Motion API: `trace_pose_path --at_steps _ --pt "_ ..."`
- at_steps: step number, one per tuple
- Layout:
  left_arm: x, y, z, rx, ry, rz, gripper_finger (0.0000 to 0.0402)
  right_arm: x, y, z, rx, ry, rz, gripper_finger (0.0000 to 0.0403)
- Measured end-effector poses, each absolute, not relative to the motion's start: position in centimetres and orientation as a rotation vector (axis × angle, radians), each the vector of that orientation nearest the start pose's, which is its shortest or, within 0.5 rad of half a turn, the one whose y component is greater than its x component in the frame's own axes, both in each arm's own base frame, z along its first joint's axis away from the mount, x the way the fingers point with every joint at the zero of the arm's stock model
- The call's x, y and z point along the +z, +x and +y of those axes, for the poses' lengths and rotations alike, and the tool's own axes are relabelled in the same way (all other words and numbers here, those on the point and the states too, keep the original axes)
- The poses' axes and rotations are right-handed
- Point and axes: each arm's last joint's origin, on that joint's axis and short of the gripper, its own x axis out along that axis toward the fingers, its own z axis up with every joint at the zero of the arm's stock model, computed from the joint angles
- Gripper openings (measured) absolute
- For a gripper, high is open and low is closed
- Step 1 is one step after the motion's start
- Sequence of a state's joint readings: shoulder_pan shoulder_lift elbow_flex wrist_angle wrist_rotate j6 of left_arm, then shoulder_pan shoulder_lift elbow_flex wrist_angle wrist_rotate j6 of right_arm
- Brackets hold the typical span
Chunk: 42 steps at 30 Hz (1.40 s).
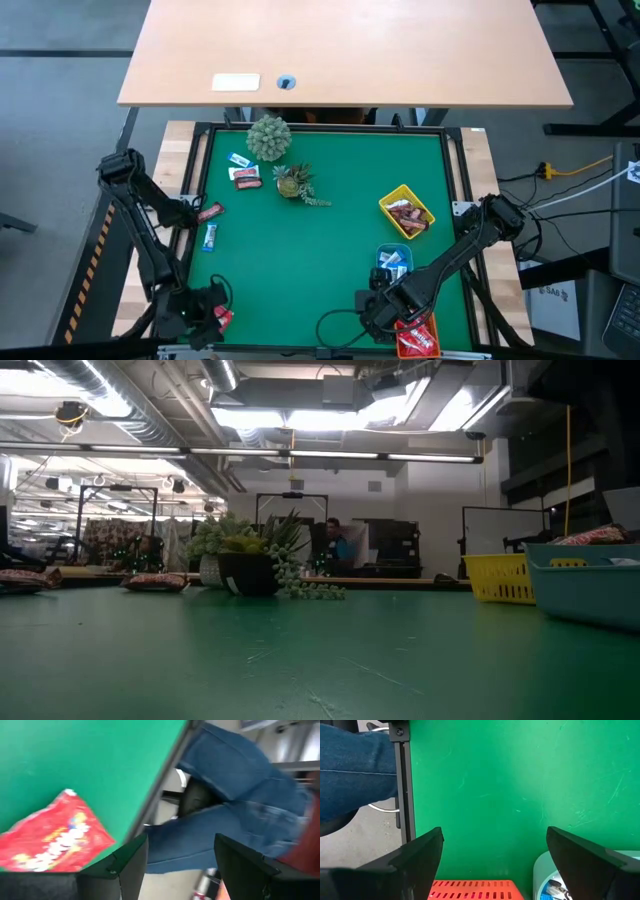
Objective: Sort candy
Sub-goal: Put the red candy into the orange bin
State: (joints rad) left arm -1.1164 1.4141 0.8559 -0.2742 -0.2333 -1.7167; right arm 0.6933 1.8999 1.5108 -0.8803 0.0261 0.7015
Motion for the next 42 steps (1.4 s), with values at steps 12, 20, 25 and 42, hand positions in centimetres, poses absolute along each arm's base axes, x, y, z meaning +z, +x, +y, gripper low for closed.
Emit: trace_pose_path --at_steps 12,20,25,42 --pt "16.3 13.4 -26.6 0.21 -0.664 1.322 0.022 22.4 29.6 24.5 0.122 0.142 1.306 0.0351" --pt "13.5 13.6 -26.9 0.316 -0.581 1.363 0.022 22.4 29.7 24.6 0.126 0.146 1.299 0.0351" --pt "13.1 13.5 -26.8 0.341 -0.547 1.347 0.022 22.4 29.7 24.6 0.126 0.147 1.299 0.0351" --pt "12.9 14.3 -26.4 0.335 -0.51 1.225 0.0097 22.4 29.7 24.5 0.106 0.133 1.282 0.0351"
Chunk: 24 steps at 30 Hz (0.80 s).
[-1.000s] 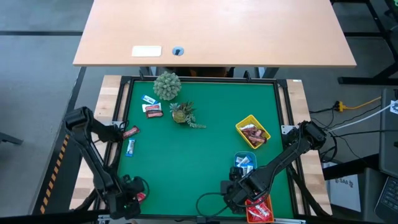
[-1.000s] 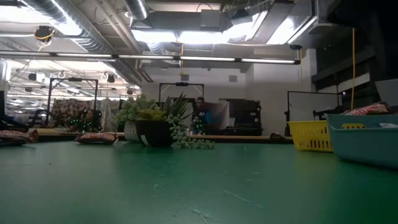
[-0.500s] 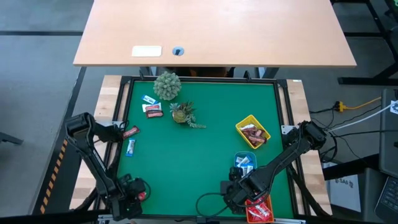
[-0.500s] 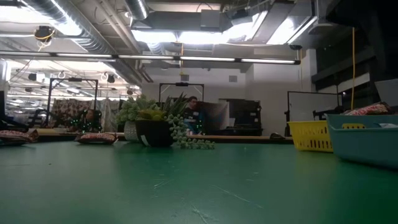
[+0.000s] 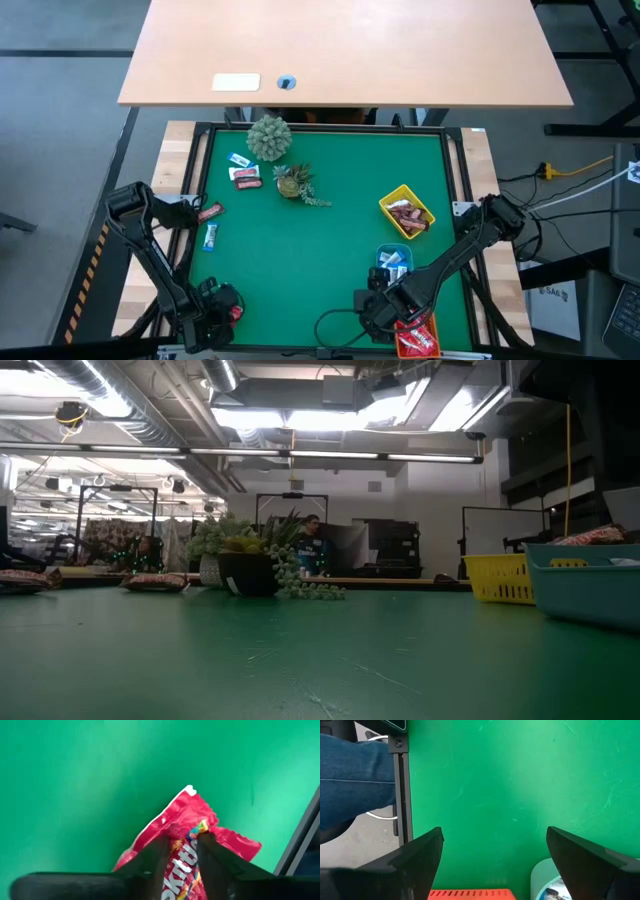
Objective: Sort candy
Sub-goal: Put the red candy into the orange bin
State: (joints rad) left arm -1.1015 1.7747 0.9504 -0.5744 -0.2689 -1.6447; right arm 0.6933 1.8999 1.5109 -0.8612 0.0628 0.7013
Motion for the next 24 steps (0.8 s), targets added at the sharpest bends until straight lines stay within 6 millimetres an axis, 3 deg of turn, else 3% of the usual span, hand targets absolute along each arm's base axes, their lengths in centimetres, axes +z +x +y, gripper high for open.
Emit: trace_pose_path --at_steps 7,14,24 --pt "13.0 15.1 -26.1 0.351 -0.536 1.191 0.0042 22.4 29.8 24.4 0.094 0.124 1.27 0.0351" --pt "13.9 17.7 -24.2 0.349 -0.48 1.114 0.0004 22.6 30.3 24.3 0.062 -0.021 1.14 0.0351" --pt "14.1 21.9 -21.6 0.262 -0.399 1.117 0.0 22.7 30.6 24.3 0.091 -0.119 1.101 0.0351"
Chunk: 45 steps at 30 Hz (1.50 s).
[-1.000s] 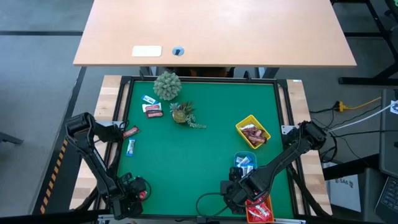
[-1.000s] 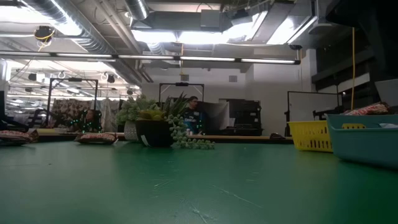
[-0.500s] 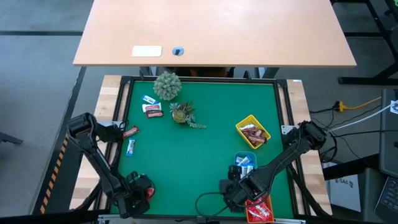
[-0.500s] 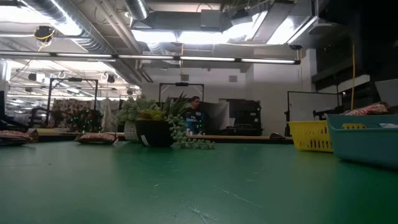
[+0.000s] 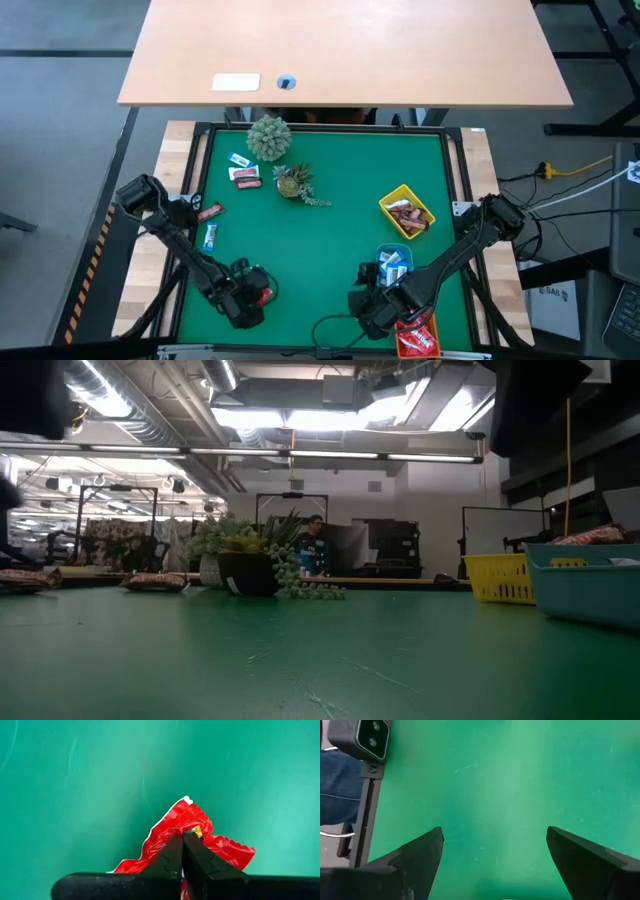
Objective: Sort candy
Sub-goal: Put the red candy into the orange bin
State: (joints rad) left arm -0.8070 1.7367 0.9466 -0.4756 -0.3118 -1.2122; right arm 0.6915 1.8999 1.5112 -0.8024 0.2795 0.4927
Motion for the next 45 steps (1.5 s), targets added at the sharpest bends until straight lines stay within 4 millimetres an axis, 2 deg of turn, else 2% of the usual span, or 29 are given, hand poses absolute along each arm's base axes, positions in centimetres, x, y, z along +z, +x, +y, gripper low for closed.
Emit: trace_pose_path --at_steps 8,18,25,32,37,45 --pt "15.0 26.5 -18.9 0.147 -0.367 0.979 0.0 22.9 31.6 23.1 0.025 -0.244 1.021 0.0351" --pt "17.4 32.4 -14.5 -0.116 -0.422 0.726 0.0 23.4 33.5 22.0 0.126 -0.394 0.937 0.0351" --pt "18.6 34.3 -11.7 -0.226 -0.484 0.61 0.0 23.6 33.9 22.1 0.168 -0.492 0.881 0.0351" --pt "19.1 34.8 -10.9 -0.287 -0.512 0.582 0.0 23.7 34.0 21.9 0.109 -0.534 0.86 0.0347" --pt "19.1 34.8 -11.0 -0.289 -0.511 0.583 0.0 23.8 34.1 21.9 0.086 -0.537 0.839 0.0301" --pt "19.0 34.8 -11.0 -0.285 -0.51 0.582 0.0 23.9 34.2 22.0 0.087 -0.534 0.835 0.0173"
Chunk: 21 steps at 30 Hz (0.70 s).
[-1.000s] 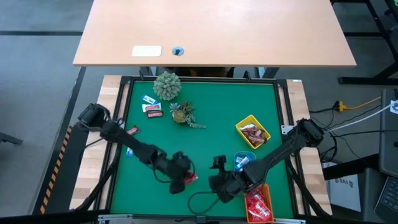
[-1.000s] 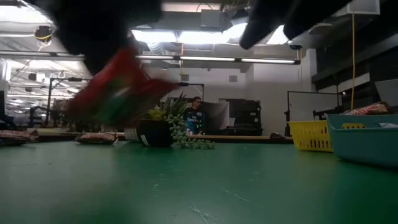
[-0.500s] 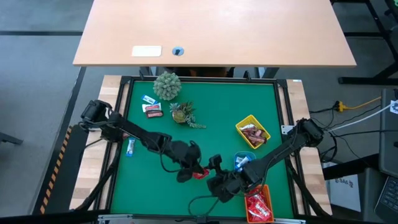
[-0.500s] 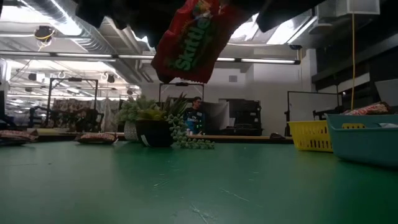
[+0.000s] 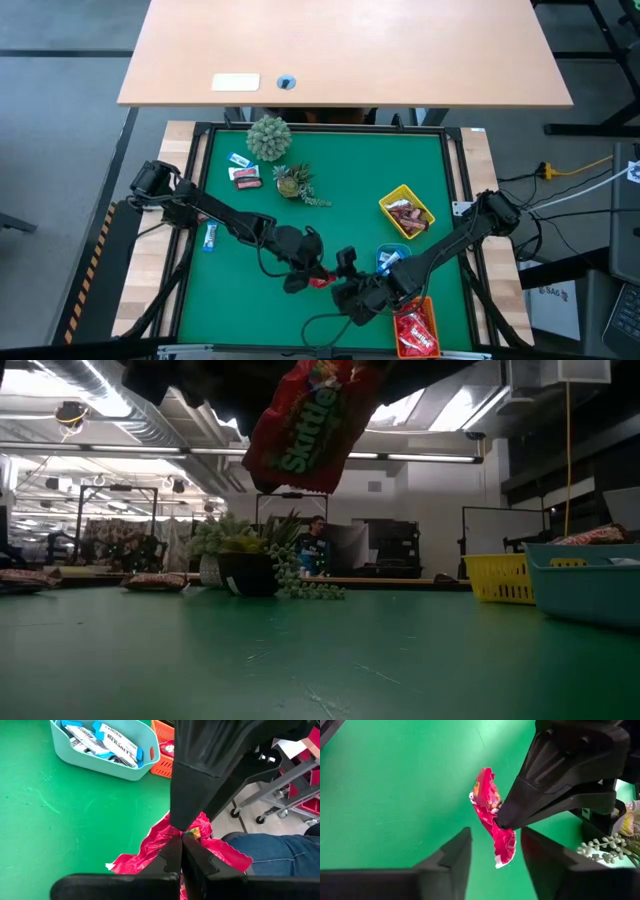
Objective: Sort candy
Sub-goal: Put the red candy into the orange bin
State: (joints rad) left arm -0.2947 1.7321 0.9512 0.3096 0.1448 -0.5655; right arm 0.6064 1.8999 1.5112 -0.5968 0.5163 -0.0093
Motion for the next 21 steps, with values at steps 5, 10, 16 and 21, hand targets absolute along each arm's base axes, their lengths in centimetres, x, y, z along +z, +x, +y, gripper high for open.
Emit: trace_pose_path --at_steps 5,10,16,21 --pt "19.0 34.8 -11.0 -0.285 -0.509 0.581 0.0 23.8 34.5 21.5 0.076 -0.526 0.839 0.0099" --pt "19.0 34.7 -11.0 -0.283 -0.508 0.587 0.0 23.9 34.8 21.1 0.075 -0.508 0.835 0.0027" --pt "19.0 34.7 -11.1 -0.27 -0.51 0.588 0.0 23.9 35.1 20.9 0.091 -0.48 0.838 0.0015" --pt "18.9 34.7 -11.1 -0.281 -0.507 0.594 0.0012 23.9 35.1 20.9 0.104 -0.469 0.838 0.0004"
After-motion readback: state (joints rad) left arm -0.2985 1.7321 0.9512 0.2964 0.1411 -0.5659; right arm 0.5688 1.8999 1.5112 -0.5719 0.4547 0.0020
